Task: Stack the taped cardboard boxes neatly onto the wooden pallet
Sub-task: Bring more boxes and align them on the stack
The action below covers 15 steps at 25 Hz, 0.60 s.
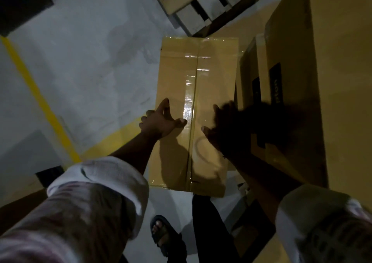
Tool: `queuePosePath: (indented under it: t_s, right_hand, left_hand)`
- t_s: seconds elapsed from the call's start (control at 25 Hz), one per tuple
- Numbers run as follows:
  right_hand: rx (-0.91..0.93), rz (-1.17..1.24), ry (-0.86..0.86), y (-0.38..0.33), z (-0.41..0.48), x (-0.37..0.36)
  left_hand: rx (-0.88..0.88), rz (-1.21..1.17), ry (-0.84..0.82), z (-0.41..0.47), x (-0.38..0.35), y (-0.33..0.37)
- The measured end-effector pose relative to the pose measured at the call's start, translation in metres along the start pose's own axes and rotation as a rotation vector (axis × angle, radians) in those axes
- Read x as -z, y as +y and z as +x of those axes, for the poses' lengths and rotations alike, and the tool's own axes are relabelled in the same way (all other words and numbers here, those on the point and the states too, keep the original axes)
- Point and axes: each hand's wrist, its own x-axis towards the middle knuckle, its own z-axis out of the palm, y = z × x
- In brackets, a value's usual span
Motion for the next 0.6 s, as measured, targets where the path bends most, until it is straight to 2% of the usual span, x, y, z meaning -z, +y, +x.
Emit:
queuePosePath:
  t_s: [0.08, 0.2, 0.24, 0.32, 0.36, 0.48, 0.6]
  right_hand:
    - [0.117, -0.147, -0.026, -0.002, 0.005, 0.006]
    - [0.484, -0.358, -0.154, -0.026, -0.002, 0.038]
    - [0.465, -0.371, -0.179, -0.044, -0.012, 0.054]
    - [0.205, -0.089, -0.129, -0.087, -0.035, 0.079]
    - [0.133, -0.018, -0.08, -0.113, -0.048, 0.091]
    - [0.214, -0.016, 0.026, -0.197, -0.087, 0.127]
    - [0.33, -0.019, 0.067, -0.284, -0.133, 0.162]
  left_hand:
    - [-0.012, -0.041, -0.046, -0.003, 0.011, -0.007]
    - [-0.076, -0.092, -0.059, -0.045, 0.036, -0.027]
    - [-0.09, -0.104, -0.045, -0.061, 0.044, -0.04]
    - [-0.108, -0.12, 0.003, -0.097, 0.07, -0.067]
    - [-0.106, -0.123, 0.036, -0.121, 0.085, -0.084]
    - [-0.092, -0.103, 0.197, -0.189, 0.128, -0.138]
    - [-0.032, -0.172, 0.28, -0.255, 0.169, -0.208]
